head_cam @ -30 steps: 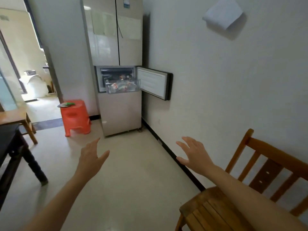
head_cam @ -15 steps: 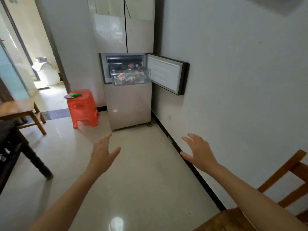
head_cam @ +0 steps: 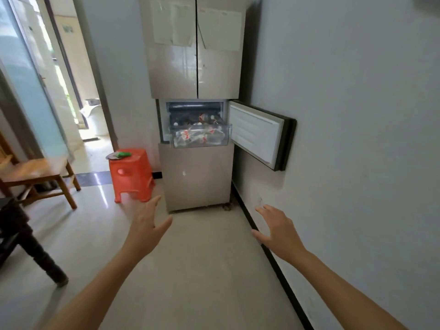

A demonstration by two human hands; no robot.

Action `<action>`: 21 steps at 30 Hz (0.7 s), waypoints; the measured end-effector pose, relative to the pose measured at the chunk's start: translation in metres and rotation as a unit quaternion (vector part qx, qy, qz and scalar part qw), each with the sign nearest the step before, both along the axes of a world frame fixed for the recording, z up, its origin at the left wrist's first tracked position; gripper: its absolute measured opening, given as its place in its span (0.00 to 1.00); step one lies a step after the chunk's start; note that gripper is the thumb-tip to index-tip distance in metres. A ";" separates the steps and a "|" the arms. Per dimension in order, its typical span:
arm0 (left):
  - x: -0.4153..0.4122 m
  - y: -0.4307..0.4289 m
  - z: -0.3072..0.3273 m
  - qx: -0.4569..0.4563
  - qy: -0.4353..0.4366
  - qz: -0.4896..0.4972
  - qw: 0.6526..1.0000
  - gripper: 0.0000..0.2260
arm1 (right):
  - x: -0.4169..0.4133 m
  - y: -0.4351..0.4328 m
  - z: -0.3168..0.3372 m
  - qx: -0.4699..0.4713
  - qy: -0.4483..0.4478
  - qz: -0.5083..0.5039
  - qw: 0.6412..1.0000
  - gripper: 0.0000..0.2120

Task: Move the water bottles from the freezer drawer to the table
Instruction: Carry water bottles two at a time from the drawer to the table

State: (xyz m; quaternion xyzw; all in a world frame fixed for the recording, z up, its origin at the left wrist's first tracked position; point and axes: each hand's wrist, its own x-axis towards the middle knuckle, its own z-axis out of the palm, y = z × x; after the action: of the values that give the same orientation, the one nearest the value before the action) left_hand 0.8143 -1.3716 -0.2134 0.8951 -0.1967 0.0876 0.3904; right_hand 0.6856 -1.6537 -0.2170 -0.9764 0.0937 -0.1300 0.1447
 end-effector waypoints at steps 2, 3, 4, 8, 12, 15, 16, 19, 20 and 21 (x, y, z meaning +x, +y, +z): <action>0.023 -0.004 -0.013 0.004 0.023 0.022 0.999 0.28 | 0.029 -0.010 -0.012 0.003 0.022 0.012 1.000 0.30; 0.035 -0.006 -0.017 0.006 0.029 0.030 0.999 0.28 | 0.042 -0.015 -0.016 0.009 0.032 0.015 0.999 0.31; 0.049 -0.008 -0.021 0.008 0.034 0.037 0.999 0.28 | 0.058 -0.019 -0.019 0.016 0.038 0.020 0.999 0.31; 0.116 -0.027 -0.028 -0.009 0.032 0.065 0.997 0.27 | 0.135 -0.041 -0.018 -0.003 0.044 0.044 0.998 0.31; 0.193 -0.053 -0.031 -0.043 0.045 0.086 0.994 0.26 | 0.221 -0.066 -0.007 -0.003 0.043 0.060 0.997 0.30; 0.249 -0.078 -0.030 -0.052 0.048 0.086 0.994 0.27 | 0.278 -0.089 0.005 -0.022 0.054 0.072 0.996 0.30; 0.266 -0.088 -0.028 -0.053 0.049 0.084 0.994 0.27 | 0.294 -0.097 0.008 -0.028 0.051 0.072 0.996 0.30; 0.306 -0.118 -0.030 -0.052 0.052 0.072 0.995 0.27 | 0.333 -0.126 0.008 0.008 0.035 0.053 0.998 0.30; 0.317 -0.129 -0.034 -0.046 0.059 0.068 0.995 0.27 | 0.342 -0.136 0.003 0.027 0.038 0.044 0.998 0.30; 0.320 -0.135 -0.037 -0.042 0.067 0.062 0.995 0.27 | 0.345 -0.141 -0.002 0.036 0.047 0.038 0.998 0.30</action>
State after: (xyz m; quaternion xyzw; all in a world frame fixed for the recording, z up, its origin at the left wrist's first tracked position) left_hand 1.1347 -1.5063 -0.2509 0.8923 -0.1101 0.0598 0.4336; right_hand 1.0306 -1.7948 -0.2191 -0.9786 0.0675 -0.0745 0.1796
